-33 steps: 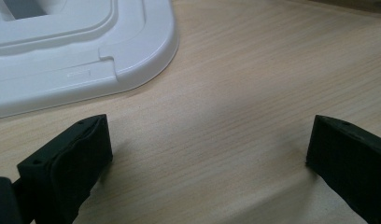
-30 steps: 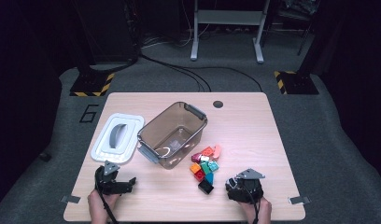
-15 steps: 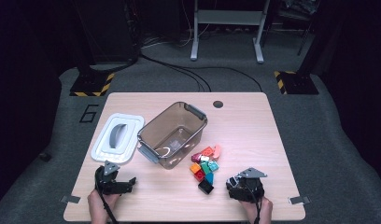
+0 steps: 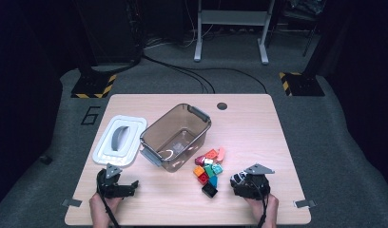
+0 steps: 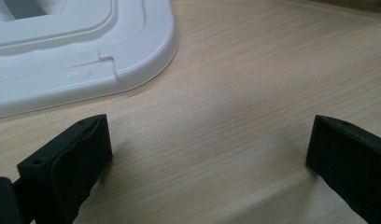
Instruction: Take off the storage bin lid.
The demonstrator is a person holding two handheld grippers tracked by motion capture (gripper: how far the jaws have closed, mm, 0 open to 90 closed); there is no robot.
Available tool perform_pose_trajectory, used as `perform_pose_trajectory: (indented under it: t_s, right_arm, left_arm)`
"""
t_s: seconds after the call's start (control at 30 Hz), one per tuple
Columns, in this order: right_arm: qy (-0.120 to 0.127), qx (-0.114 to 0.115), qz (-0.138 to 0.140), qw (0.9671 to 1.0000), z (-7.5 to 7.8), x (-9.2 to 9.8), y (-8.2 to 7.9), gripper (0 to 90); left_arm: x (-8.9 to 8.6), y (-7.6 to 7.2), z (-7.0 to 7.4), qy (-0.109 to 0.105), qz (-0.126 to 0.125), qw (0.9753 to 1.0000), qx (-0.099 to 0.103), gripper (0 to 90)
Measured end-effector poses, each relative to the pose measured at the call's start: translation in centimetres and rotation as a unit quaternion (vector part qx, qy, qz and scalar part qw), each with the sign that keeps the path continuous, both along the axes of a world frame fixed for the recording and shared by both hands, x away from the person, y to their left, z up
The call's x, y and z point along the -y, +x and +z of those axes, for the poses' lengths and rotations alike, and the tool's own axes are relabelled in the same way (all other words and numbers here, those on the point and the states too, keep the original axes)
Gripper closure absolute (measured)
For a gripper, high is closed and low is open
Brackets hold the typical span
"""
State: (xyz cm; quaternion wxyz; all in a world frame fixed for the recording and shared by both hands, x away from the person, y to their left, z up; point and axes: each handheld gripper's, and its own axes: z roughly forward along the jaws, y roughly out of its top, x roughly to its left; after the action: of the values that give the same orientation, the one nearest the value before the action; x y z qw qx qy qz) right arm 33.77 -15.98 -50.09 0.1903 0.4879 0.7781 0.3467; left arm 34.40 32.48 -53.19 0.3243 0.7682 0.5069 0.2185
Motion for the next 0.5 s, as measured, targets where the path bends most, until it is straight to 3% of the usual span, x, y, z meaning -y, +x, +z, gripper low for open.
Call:
perform_pose_trajectory:
  t_s: [0.5]
  right_arm:
    - [-0.004,0.010,0.006,0.9999,1.5,-0.2,2.5,25.2]
  left_arm:
    - [0.0,0.0,0.0,0.000,-0.001,1.0000,0.000,0.0]
